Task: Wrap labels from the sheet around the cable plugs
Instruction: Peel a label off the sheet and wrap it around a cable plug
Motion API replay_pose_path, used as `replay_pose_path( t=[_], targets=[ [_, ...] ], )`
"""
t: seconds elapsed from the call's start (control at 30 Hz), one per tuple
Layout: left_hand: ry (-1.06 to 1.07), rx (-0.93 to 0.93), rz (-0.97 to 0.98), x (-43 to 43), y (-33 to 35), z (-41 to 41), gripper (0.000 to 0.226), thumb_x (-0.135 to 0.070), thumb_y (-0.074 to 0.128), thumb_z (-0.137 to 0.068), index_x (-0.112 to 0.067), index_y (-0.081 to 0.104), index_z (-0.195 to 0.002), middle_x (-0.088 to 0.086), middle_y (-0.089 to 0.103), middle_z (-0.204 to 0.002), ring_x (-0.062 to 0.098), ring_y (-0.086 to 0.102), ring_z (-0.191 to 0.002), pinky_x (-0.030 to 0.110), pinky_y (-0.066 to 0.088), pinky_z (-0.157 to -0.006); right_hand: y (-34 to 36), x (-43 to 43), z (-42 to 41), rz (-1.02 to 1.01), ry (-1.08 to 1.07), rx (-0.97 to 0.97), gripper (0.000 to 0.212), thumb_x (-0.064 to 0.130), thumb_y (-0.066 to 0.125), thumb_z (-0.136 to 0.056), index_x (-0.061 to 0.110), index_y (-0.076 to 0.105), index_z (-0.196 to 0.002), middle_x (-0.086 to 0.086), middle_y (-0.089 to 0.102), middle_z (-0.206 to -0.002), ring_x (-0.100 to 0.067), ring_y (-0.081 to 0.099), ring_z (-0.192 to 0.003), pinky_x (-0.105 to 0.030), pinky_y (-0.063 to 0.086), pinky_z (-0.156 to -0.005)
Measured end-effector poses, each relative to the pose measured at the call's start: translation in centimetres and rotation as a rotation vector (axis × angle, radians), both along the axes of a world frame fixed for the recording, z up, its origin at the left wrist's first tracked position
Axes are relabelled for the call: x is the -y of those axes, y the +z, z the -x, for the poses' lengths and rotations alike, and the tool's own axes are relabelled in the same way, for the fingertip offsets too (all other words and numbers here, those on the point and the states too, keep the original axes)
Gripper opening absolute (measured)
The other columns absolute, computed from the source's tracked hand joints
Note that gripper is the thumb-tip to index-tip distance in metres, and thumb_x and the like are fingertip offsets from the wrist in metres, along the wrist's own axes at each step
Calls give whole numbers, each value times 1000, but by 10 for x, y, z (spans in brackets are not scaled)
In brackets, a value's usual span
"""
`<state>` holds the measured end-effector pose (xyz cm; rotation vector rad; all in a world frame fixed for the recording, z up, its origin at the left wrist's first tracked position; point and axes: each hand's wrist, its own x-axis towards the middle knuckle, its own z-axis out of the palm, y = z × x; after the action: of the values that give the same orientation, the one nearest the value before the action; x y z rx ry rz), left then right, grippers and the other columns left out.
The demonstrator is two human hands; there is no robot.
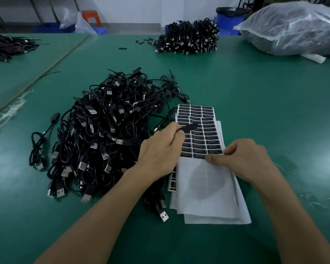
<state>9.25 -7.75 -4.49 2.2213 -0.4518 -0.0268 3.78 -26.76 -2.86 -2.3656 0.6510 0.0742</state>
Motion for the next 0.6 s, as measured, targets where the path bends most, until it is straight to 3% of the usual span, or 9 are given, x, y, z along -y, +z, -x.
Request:
replay_pose_path(
  t=[0.1,0.2,0.3,0.37,0.43,0.53,0.6],
  targets=[
    [1,-24,46,-1,3,1,29,-44,28,-92,-35,35,-66,-12,44,-55,15,43,-58,44,45,-77,3,2,2,32,26,-24,57,56,85,-67,5,61,-67,-6,49,-59,-21,44,-56,-28,34,-53],
    [-7,-7,62,-1,4,2,27,-43,28,-93,-31,34,-70,-12,44,-54,22,48,-61,46,46,-77,5,5,3,-32,7,97,54,44,90,-67,-2,61,-69,-1,54,-56,-17,45,-52,-26,34,-49],
    [-28,-3,113,-3,3,4,26,-44,30,-92,-25,36,-76,-7,47,-58,19,47,-60,42,42,-69,8,1,2,-196,38,210,48,44,89,-67,7,58,-64,4,49,-52,-13,40,-49,-26,32,-50],
    [-54,-4,126,-5,4,5,24,-47,34,-87,-24,39,-80,-1,57,-67,17,51,-62,40,41,-68,7,-6,0,-297,105,216,50,48,87,-68,6,60,-65,-4,50,-55,-13,41,-51,-26,33,-52],
    [-63,-13,104,-6,6,6,20,-47,46,-79,-28,39,-82,-9,66,-77,9,56,-65,38,47,-71,2,-13,-1,-294,142,215,59,50,86,-68,-4,65,-79,-18,56,-63,-15,44,-57,-29,34,-57],
    [-110,20,38,-5,6,7,32,-48,62,-73,-35,37,-87,-32,68,-87,-6,63,-74,33,51,-73,-4,-19,-2,-230,179,200,54,45,84,-72,-5,68,-84,-15,57,-63,-15,43,-59,-30,33,-57],
    [-134,44,-25,-4,4,7,43,-55,69,-72,-34,37,-92,-35,68,-90,-9,63,-75,31,52,-71,-1,-16,-1,-310,205,174,49,41,82,-77,-5,68,-85,-17,60,-66,-17,47,-61,-31,37,-57]
  ],
)
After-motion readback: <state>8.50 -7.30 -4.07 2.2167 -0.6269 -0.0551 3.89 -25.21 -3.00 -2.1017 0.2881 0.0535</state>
